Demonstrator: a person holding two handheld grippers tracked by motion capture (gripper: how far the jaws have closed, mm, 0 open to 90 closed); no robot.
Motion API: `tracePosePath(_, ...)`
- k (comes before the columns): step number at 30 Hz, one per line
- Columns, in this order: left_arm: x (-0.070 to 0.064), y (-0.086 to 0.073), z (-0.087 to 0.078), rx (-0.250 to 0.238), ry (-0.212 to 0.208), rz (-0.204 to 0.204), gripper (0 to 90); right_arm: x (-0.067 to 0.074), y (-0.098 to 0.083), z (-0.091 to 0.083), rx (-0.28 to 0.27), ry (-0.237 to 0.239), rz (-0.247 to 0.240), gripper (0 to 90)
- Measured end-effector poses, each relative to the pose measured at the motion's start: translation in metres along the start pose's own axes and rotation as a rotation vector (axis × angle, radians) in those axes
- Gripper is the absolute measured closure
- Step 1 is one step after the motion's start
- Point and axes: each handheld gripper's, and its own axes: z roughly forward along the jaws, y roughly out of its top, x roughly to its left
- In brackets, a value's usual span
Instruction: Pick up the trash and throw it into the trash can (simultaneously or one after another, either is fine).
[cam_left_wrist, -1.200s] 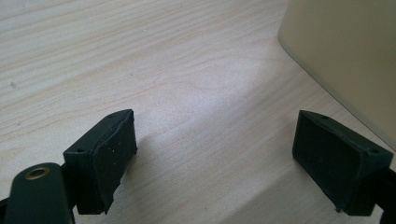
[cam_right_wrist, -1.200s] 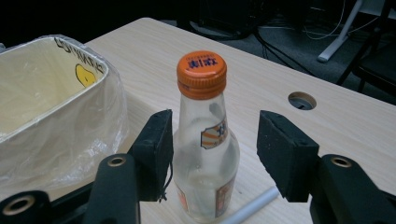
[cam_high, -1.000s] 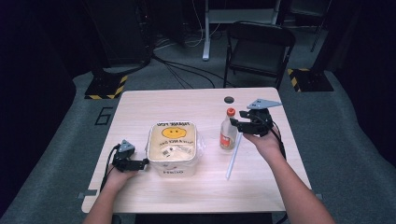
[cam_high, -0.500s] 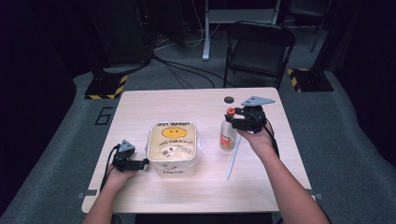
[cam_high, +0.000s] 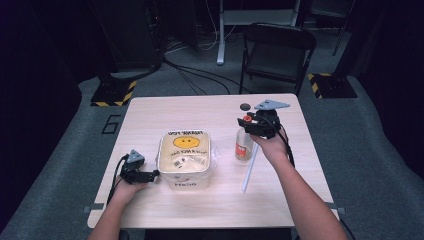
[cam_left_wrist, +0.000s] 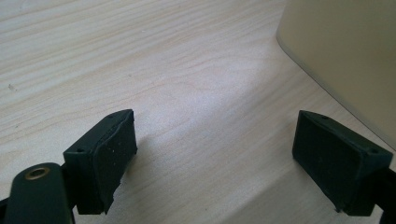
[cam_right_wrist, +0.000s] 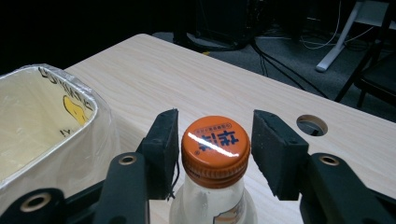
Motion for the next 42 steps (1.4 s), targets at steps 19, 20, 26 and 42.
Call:
tracePosePath(19,0.000,0.000,0.000,0.001,-0.001,0.001,13.5,0.003,0.001,0.000,0.007,-0.001,-0.023,61.9)
tracePosePath(20,0.000,0.000,0.000,0.001,-0.001,0.001,13.6,0.004,0.001,0.000,0.008,0.001,-0.023,61.9)
tracePosePath(26,0.000,0.000,0.000,0.001,-0.001,0.001,13.5,0.007,0.005,-0.004,-0.006,0.025,-0.033,62.0)
tracePosePath(42,0.000,0.000,0.000,0.001,-0.001,0.001,13.5,0.023,0.032,-0.027,-0.015,0.059,-0.093,62.0)
